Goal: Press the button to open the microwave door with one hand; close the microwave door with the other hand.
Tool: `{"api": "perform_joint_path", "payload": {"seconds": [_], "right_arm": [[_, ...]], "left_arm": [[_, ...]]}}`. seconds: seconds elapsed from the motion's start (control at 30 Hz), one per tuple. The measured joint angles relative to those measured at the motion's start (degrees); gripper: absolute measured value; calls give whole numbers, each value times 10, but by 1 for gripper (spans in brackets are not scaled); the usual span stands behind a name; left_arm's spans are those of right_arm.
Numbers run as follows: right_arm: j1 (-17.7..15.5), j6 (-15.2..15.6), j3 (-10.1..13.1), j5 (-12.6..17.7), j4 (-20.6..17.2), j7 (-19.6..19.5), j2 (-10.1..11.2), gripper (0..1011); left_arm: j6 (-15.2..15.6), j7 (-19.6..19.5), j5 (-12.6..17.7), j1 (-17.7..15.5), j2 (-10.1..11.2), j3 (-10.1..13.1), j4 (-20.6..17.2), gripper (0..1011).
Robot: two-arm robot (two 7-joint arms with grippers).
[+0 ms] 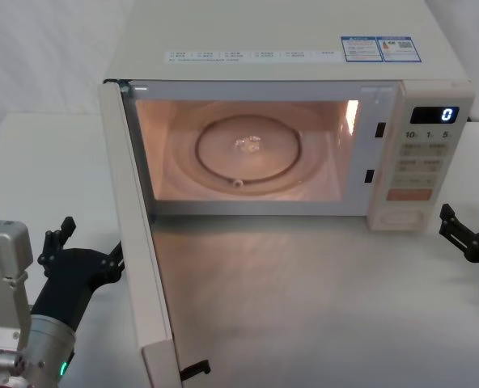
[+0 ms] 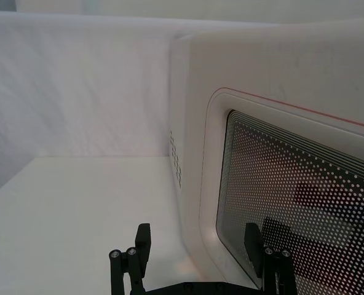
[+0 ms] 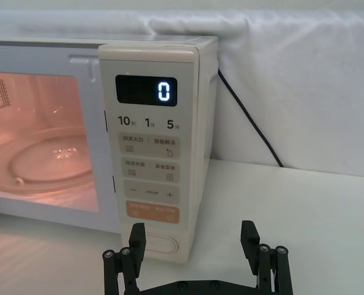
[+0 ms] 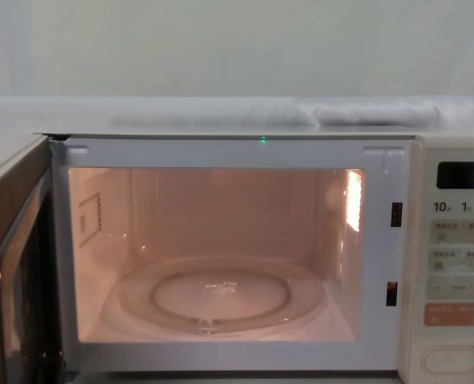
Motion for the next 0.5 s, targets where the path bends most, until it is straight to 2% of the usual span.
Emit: {"api": "perform_joint_path", "payload": {"seconds": [0.17, 0.27, 0.5], "right_arm": [[0, 0, 0, 0, 0, 0, 0, 1002], [0, 0, 0, 0, 0, 0, 0, 1002], [0, 0, 0, 0, 0, 0, 0, 1002]], "left_arm": [[0, 0, 0, 0, 0, 0, 0, 1001], [0, 0, 0, 0, 0, 0, 0, 962], [0, 0, 0, 0, 0, 0, 0, 792]]}}
